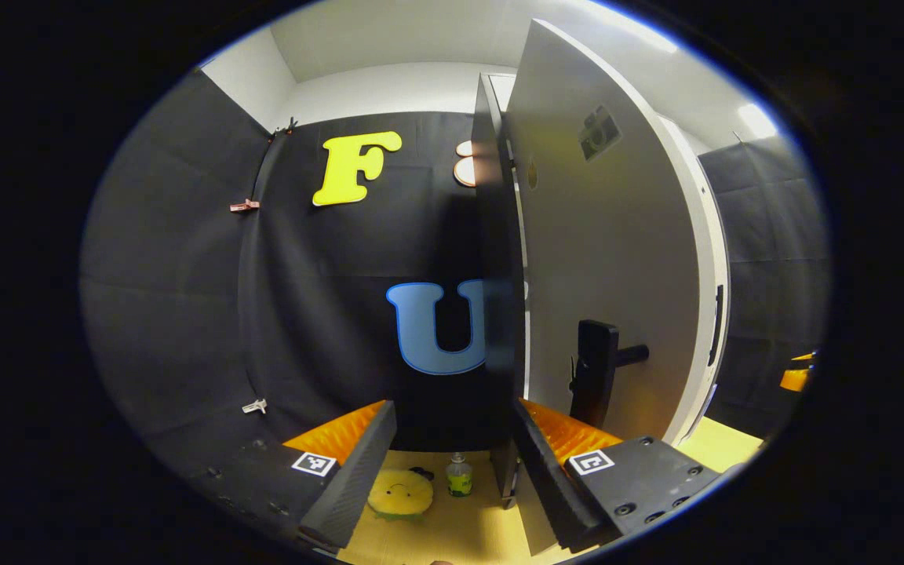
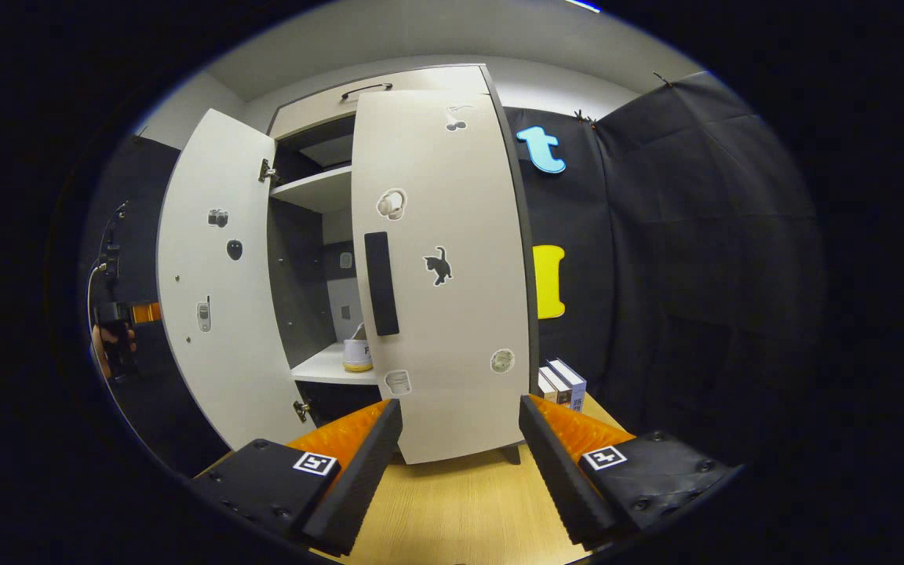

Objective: Grab one shoe with the right hand and put it into the shoe cabinet, grab the other shoe with the left hand and put it into the shoe cabinet; then close the right door with the right hand and the left door with the left hand.

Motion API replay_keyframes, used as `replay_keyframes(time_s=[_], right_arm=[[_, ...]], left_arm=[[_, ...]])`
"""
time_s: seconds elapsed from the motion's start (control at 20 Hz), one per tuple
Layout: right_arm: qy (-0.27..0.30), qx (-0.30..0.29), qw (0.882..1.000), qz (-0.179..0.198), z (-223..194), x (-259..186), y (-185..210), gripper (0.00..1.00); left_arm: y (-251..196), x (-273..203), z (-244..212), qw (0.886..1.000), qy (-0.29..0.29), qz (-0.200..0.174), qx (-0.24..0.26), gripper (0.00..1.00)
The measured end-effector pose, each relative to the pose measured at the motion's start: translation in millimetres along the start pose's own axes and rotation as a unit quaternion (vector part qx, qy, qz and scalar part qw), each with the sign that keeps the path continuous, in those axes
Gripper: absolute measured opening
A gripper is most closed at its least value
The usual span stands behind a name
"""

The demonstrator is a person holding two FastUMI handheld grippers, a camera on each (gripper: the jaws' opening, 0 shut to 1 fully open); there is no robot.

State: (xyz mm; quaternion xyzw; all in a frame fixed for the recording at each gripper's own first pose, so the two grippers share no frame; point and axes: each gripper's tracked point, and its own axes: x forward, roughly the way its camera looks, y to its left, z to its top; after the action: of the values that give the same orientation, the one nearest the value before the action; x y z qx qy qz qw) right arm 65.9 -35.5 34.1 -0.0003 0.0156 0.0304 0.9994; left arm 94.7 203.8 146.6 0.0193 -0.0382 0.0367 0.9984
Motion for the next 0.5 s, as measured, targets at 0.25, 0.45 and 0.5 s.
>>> replay_keyframes(time_s=[0.25, 0.45, 0.5], right_arm=[[0.018, 0.022, 0.999, -0.024, -14, -4, -22, 0.98], [0.023, 0.044, 0.998, -0.024, -22, -4, -21, 0.98], [0.026, 0.038, 0.999, -0.023, -24, -4, -20, 0.98]], left_arm=[[-10, 1, -4, 0.999, 0.009, 0.001, -0.036, 0.9], [-24, -2, -4, 1.0, 0.015, 0.011, -0.023, 0.86], [-31, -2, -5, 0.999, 0.016, 0.005, -0.03, 0.93]])
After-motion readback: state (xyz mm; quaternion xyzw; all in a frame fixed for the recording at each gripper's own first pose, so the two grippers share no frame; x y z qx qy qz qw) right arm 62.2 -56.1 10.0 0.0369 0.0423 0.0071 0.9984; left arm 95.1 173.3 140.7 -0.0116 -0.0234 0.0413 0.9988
